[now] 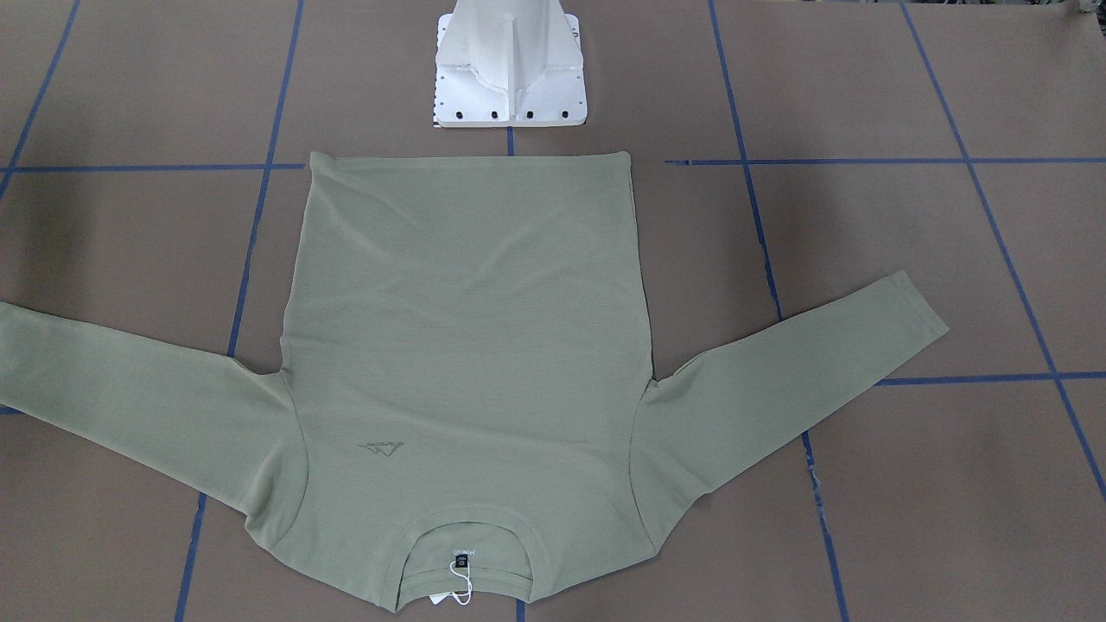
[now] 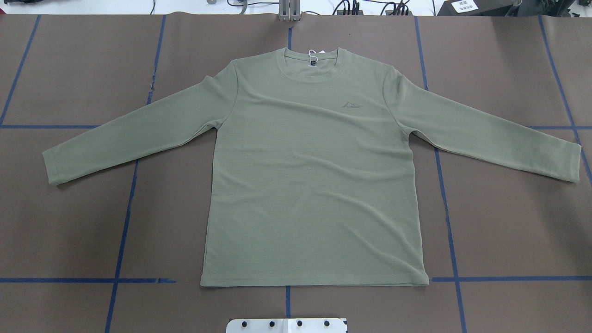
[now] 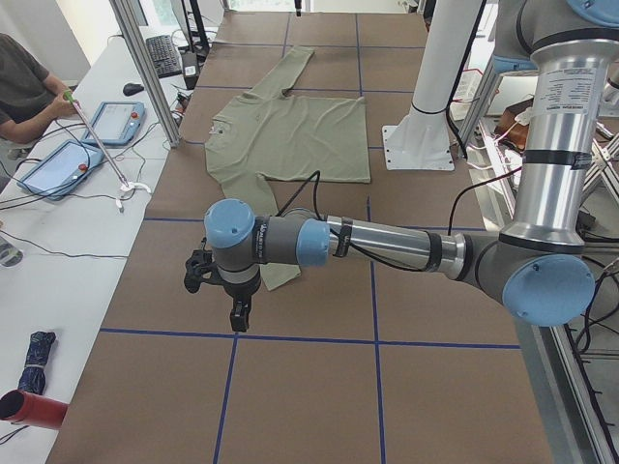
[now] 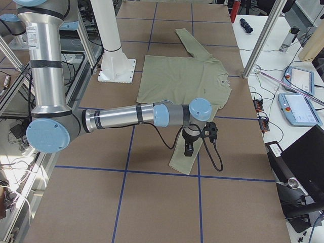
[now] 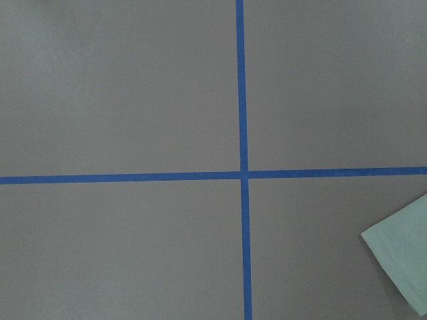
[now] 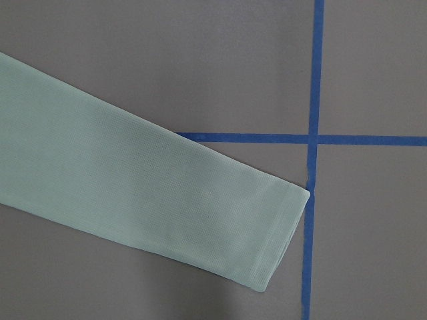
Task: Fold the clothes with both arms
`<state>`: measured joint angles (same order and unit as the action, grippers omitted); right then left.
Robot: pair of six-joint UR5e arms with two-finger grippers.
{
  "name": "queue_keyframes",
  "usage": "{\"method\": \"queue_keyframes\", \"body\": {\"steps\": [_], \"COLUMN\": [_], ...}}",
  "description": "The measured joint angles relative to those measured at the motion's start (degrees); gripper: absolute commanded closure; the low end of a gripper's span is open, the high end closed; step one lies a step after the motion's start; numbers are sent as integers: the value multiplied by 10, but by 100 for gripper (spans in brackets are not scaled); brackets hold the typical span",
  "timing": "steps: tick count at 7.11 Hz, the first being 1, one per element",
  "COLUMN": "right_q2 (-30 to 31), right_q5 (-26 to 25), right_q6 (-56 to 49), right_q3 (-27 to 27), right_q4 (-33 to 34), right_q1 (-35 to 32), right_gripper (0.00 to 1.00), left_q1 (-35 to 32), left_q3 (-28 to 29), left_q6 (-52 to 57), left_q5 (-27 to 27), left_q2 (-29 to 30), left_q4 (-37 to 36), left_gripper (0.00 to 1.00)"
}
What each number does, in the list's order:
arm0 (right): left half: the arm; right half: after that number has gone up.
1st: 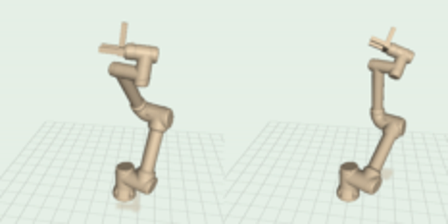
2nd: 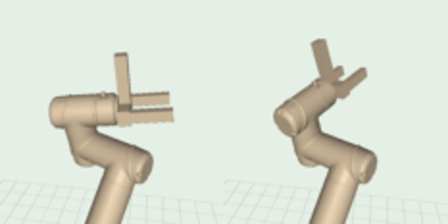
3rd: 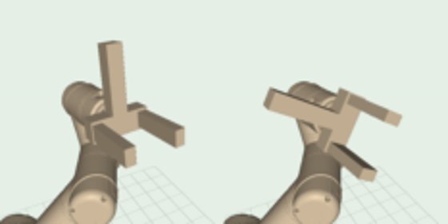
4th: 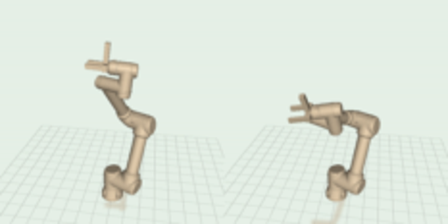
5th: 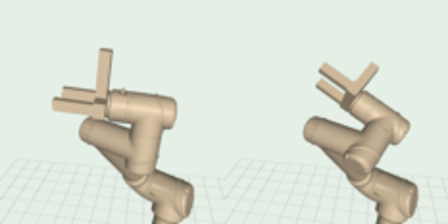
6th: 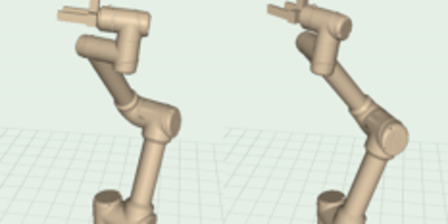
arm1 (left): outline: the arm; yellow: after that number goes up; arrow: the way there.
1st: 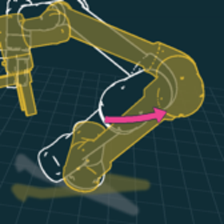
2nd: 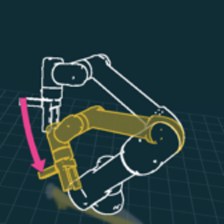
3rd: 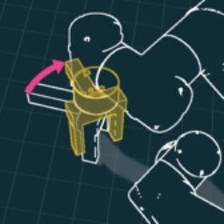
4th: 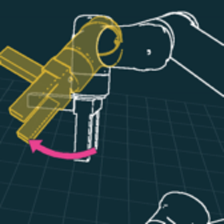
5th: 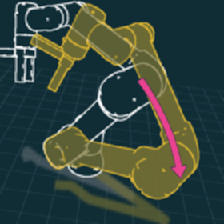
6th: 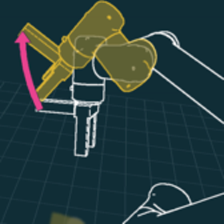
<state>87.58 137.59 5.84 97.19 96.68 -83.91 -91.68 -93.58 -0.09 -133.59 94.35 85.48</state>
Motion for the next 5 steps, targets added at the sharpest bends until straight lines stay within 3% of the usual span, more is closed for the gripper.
{"method": "queue_keyframes", "body": {"steps": [5], "right_q2": [24], "right_q5": [-39], "right_q6": [0], "right_q3": [-1], "right_q4": [0], "right_q1": [0], "right_gripper": [0], "left_q1": [5], "left_q3": [-2], "left_q6": [-3], "left_q5": [-6], "left_q2": [-1], "left_q4": [3], "left_gripper": [0]}}
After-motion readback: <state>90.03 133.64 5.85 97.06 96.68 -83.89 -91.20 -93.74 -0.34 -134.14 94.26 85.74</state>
